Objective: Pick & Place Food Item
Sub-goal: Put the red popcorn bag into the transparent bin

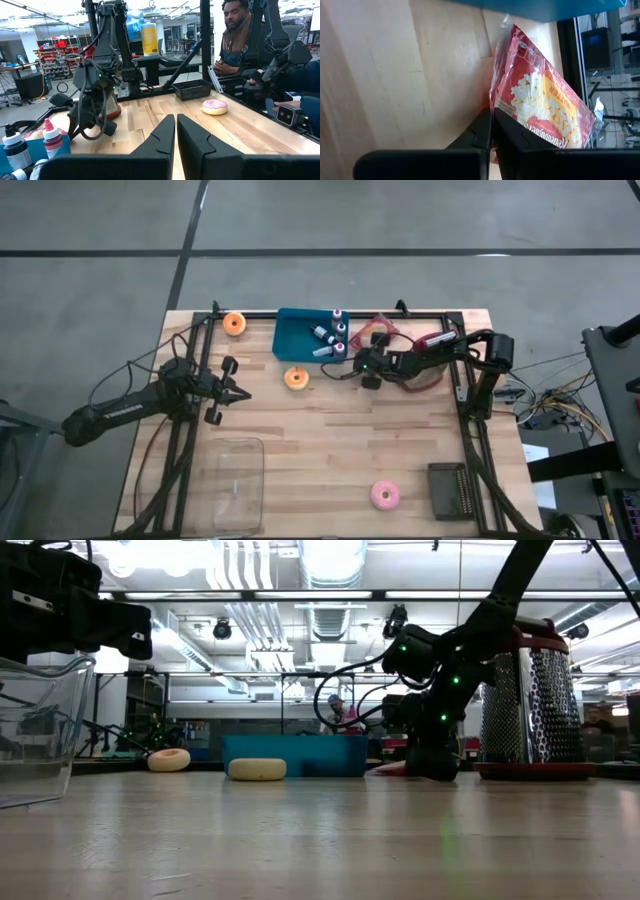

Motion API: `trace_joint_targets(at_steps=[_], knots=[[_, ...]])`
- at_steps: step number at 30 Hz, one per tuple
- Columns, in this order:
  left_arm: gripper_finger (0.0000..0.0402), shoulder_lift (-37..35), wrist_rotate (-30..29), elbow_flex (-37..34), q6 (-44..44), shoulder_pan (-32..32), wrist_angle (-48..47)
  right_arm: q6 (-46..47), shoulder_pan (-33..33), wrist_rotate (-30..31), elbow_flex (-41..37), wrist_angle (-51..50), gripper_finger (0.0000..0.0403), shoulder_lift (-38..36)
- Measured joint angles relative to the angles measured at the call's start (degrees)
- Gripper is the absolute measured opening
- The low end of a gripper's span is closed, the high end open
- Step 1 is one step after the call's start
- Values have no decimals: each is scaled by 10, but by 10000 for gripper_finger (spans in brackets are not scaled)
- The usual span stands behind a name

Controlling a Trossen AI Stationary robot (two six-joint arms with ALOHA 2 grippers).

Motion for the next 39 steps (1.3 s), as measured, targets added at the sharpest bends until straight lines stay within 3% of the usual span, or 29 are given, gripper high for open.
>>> trace_joint_targets(at_steps=[24, 30, 39], knots=[[26, 0, 0, 0, 0, 0, 0, 14, 31, 4, -2, 1, 8, -77], [26, 0, 0, 0, 0, 0, 0, 14, 49, 59, -1, 1, 8, -115], [26, 0, 0, 0, 0, 0, 0, 14, 54, 91, 0, -12, 8, -182]])
